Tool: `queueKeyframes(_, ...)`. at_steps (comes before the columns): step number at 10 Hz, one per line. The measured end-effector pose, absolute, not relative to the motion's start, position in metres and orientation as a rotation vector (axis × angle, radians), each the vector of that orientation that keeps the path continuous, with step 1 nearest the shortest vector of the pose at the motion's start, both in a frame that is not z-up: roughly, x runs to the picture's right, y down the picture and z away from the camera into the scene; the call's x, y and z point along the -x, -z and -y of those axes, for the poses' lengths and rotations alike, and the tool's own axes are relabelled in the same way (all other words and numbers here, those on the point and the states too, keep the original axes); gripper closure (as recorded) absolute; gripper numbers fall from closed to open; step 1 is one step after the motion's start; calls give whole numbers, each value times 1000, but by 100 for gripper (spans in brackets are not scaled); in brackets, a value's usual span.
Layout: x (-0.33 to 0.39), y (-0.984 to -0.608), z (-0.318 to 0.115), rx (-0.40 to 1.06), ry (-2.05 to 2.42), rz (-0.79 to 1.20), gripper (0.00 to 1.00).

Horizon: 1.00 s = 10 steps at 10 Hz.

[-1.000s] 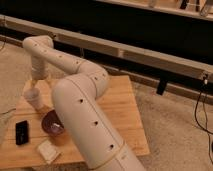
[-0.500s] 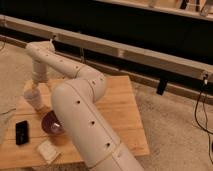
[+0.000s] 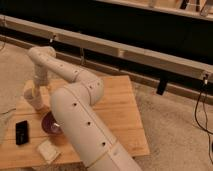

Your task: Pick up the ceramic cup

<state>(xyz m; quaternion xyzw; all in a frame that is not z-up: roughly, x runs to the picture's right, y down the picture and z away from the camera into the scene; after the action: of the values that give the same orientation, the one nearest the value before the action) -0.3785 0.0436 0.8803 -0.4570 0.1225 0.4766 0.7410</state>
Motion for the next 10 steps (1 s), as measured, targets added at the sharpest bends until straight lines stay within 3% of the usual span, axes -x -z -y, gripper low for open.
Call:
queueKeyframes(2, 374, -886, -46, 988, -1035, -293, 92)
queueKeyframes(3, 375, -884, -46, 997, -1036, -295, 99)
queueKeyframes(10, 359, -838, 0, 968, -1053, -281, 100)
